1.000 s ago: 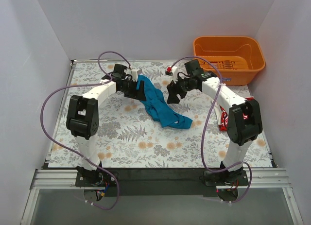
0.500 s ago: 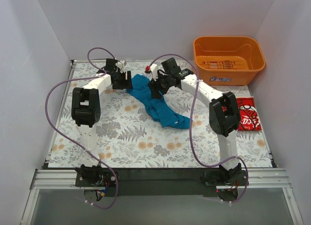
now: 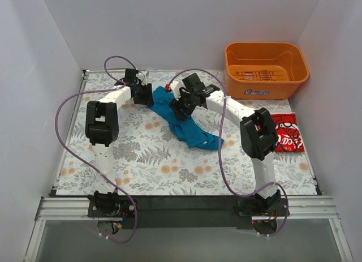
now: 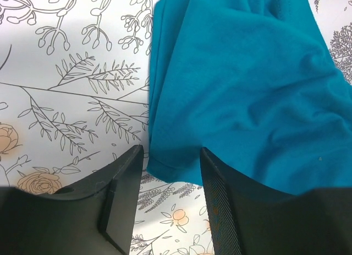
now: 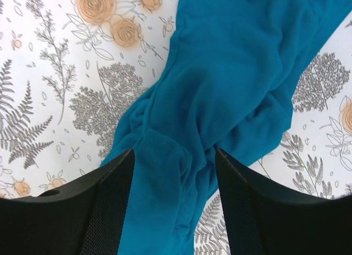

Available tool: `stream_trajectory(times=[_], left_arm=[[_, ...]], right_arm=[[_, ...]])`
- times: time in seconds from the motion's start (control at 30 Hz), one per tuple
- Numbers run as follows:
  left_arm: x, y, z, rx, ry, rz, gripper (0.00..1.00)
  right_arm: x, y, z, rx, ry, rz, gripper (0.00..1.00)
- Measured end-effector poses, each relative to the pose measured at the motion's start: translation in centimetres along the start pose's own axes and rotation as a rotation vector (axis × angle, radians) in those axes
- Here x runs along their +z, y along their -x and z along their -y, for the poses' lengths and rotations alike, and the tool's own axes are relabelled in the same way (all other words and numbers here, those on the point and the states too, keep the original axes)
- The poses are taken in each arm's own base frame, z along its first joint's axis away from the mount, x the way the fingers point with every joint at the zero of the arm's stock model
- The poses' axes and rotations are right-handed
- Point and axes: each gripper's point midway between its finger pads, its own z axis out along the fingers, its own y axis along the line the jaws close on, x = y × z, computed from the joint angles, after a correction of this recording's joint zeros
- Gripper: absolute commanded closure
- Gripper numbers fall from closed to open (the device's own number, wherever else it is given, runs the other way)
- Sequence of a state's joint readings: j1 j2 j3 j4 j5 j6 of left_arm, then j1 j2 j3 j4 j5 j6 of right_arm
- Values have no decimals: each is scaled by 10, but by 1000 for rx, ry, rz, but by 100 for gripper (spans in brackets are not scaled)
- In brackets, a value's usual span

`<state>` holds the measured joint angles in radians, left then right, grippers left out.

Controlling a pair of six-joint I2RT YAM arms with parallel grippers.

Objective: Fold and stack the t-shirts
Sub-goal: Flatten the tshirt out

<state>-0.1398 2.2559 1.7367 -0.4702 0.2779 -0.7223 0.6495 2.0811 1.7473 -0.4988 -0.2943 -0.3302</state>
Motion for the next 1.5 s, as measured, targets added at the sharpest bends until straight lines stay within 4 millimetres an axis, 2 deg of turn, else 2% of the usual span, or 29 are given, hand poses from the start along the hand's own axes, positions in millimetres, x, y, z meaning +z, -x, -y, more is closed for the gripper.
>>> stream_trajectory(times=[0.1,0.17,0.2,0.3,0.33,0.37,0.5,0.7,0.83,0.9,1.0,1.1,1.2,1.3,1.4,1.5], left_arm=[[0,0,0,0,-1,0,56],[0,0,0,-2,-3,0,58],[0,0,-1,-3,-3,0,60],[-2,-2,-3,-22,-11,-9,84],[-2,-4,-4,-31,-14,-18,97],[-2,-6,-5,-42,-19,-25,100],[-8,-12,-19,-85,-36,-43,100],[-32,-31,-45,-150,-31,-64,100],[-64,-50,-54,-177,-9,-81,100],[-91,-56,-55,-177,2,-73,100],[-133,-53,-49,-141,14,-23,100],[-170,-49,-36,-88,11,24,100],[-183,-53,-28,-69,-2,17,100],[-177,-71,-28,-91,-10,-46,100],[-168,-86,-30,-132,-11,-110,100],[-159,-93,-32,-169,-13,-158,100]], right_arm=[[1,-5,4,-8,-20,-16,51],[2,-8,7,-16,-31,-25,68],[2,-9,8,-19,-35,-29,82],[2,-10,9,-30,-37,-34,99],[1,-11,9,-32,-36,-36,99],[0,-12,10,-28,-33,-40,99],[-10,-13,10,-25,-13,-30,99],[-60,-9,12,-33,-16,37,99],[-100,-4,14,-33,-23,108,99],[-118,-5,14,-30,-22,130,99],[-150,-15,22,-40,-47,159,99],[-170,-32,25,-77,-64,161,99],[-166,-39,12,-112,-12,147,98],[-146,-42,-2,-111,61,117,70],[-119,-47,-19,-112,129,66,64],[-102,-53,-46,-154,176,24,58]])
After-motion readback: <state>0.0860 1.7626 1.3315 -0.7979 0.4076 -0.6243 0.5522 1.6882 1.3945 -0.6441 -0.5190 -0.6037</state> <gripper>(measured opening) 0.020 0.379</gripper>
